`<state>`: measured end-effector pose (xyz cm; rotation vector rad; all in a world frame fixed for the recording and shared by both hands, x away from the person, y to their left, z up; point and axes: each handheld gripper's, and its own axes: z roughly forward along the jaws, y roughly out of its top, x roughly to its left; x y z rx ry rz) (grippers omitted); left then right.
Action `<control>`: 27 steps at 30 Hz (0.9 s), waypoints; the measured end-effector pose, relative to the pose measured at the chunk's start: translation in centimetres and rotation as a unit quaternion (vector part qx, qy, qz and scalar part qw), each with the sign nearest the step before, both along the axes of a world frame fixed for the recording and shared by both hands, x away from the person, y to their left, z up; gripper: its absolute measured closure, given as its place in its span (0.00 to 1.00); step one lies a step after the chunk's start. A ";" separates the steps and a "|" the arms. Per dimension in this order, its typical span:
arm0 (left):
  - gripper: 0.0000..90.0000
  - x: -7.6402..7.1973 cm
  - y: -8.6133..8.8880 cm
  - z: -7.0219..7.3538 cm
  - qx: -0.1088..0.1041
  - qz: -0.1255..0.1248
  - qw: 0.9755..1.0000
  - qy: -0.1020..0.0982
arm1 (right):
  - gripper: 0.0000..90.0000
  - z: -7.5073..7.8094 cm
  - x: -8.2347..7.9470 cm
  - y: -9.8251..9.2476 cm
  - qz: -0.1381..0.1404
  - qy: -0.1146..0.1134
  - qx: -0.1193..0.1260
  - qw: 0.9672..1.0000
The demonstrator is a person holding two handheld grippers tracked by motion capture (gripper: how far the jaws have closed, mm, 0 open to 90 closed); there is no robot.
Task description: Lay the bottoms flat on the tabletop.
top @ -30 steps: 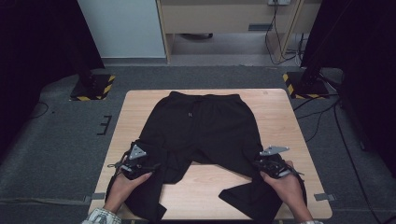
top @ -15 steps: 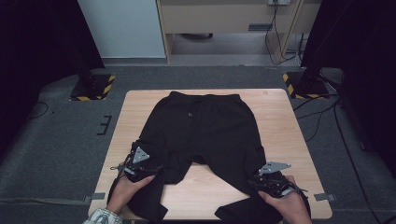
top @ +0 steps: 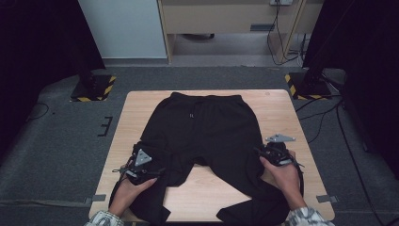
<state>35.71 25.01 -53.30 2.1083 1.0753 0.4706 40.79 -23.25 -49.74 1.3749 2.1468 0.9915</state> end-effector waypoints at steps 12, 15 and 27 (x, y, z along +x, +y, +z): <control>0.27 0.1 0.0 0.0 -0.003 0.001 1.000 0.003 | 0.63 -2.3 9.6 -2.0 -0.055 0.038 0.027 0.997; 0.27 0.1 0.0 0.0 -0.003 0.000 1.000 0.003 | 0.70 -2.7 10.4 -1.3 -0.050 0.044 0.004 0.998; 0.27 1.2 -1.2 0.0 0.000 0.005 1.000 0.002 | 1.00 -2.5 12.0 -1.8 -0.044 0.041 -0.050 0.997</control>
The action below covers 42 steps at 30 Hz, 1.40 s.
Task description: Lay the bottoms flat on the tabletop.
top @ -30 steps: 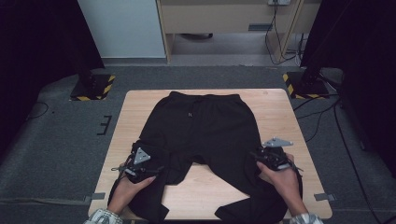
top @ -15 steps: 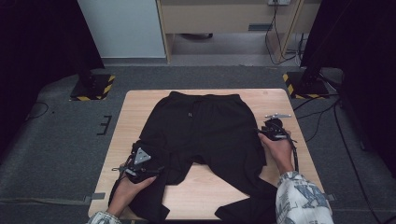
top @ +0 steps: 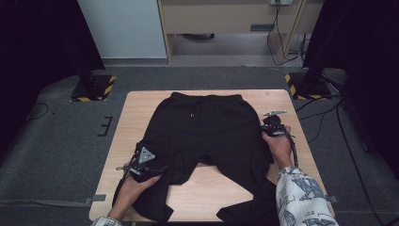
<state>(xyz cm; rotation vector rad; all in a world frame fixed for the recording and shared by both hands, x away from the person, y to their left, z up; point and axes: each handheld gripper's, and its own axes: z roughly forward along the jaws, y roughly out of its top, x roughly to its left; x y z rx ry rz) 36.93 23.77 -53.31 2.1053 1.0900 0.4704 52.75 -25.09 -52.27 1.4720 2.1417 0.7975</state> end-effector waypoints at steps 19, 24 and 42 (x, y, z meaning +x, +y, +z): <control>0.26 1.7 -1.5 0.0 -0.001 -0.011 1.000 -0.002 | 0.41 3.1 -4.9 0.2 0.016 -0.038 0.031 0.999; 0.27 1.7 -1.4 0.1 -0.008 -0.008 1.000 -0.001 | 0.30 3.3 -6.7 1.5 0.039 -0.043 0.043 0.997; 0.34 -6.9 2.4 2.4 -0.003 0.027 0.999 -0.036 | 0.47 2.5 -18.6 1.6 0.096 -0.085 0.025 0.991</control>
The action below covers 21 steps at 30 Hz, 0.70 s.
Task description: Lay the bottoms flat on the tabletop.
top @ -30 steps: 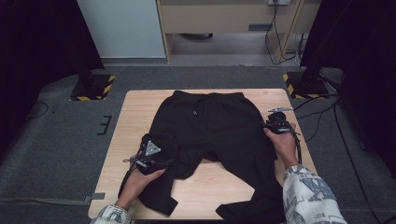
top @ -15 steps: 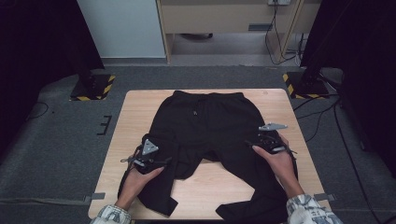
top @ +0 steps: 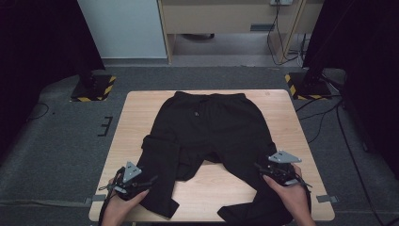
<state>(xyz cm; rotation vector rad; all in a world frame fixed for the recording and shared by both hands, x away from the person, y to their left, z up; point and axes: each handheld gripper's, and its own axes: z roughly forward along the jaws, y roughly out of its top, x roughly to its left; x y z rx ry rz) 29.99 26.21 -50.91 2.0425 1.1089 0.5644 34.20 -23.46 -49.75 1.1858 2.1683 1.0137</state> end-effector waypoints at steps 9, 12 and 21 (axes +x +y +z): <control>0.27 -1.6 0.6 -0.8 0.024 -0.003 0.999 0.038 | 0.44 -0.5 -3.3 0.3 0.013 0.033 -0.024 0.999; 0.22 -2.6 1.5 -0.5 0.024 0.007 0.999 0.033 | 0.44 -0.5 -3.5 0.5 0.016 0.037 -0.021 0.999; 0.30 -2.4 2.2 -1.5 0.032 0.014 0.997 0.070 | 0.42 -1.2 -2.6 0.0 0.008 0.056 -0.020 0.998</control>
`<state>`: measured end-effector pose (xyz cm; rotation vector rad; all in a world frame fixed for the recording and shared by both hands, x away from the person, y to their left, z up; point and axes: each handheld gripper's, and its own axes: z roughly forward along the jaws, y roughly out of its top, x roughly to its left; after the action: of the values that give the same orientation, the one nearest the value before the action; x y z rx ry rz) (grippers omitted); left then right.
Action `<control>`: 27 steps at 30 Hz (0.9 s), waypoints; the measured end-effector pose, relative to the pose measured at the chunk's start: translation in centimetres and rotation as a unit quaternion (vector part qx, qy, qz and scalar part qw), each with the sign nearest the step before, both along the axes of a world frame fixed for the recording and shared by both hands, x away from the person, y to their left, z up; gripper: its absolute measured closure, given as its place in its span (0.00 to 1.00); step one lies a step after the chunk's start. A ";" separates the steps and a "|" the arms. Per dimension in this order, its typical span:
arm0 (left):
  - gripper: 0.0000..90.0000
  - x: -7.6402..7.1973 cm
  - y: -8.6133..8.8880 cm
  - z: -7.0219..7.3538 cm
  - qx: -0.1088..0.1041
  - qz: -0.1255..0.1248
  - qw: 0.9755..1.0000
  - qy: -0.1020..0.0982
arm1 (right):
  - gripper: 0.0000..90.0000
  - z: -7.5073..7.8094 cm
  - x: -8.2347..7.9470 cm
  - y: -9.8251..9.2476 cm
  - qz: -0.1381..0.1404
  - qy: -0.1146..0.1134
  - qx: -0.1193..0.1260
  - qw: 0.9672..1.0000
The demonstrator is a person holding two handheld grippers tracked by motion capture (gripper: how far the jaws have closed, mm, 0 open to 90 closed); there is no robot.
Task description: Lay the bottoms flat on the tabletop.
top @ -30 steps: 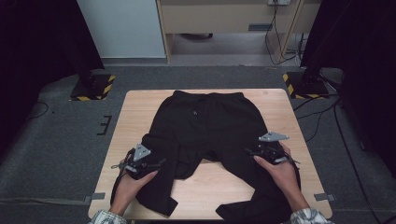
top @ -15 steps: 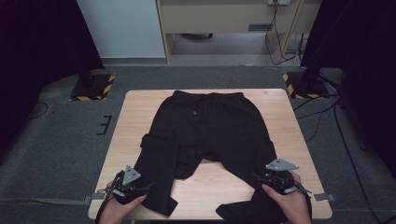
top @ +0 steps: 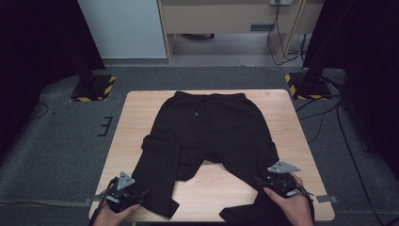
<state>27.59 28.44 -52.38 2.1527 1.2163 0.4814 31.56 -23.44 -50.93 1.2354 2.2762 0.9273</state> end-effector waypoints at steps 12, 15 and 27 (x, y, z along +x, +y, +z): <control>1.00 0.3 0.0 1.7 0.001 -0.029 1.000 0.002 | 0.39 -0.1 0.2 -0.4 -0.006 0.004 -0.001 1.000; 1.00 0.0 -0.2 3.0 -0.023 -0.038 0.999 -0.017 | 0.38 0.0 0.3 -0.4 -0.014 0.002 0.002 1.000; 1.00 11.2 -6.5 5.4 -0.061 -0.033 0.997 -0.046 | 0.36 0.0 0.3 -0.7 -0.028 0.001 -0.003 1.000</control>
<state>38.75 21.95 -46.93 2.0386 1.0917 0.4601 31.91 -24.17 -50.91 1.2902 2.2317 0.8991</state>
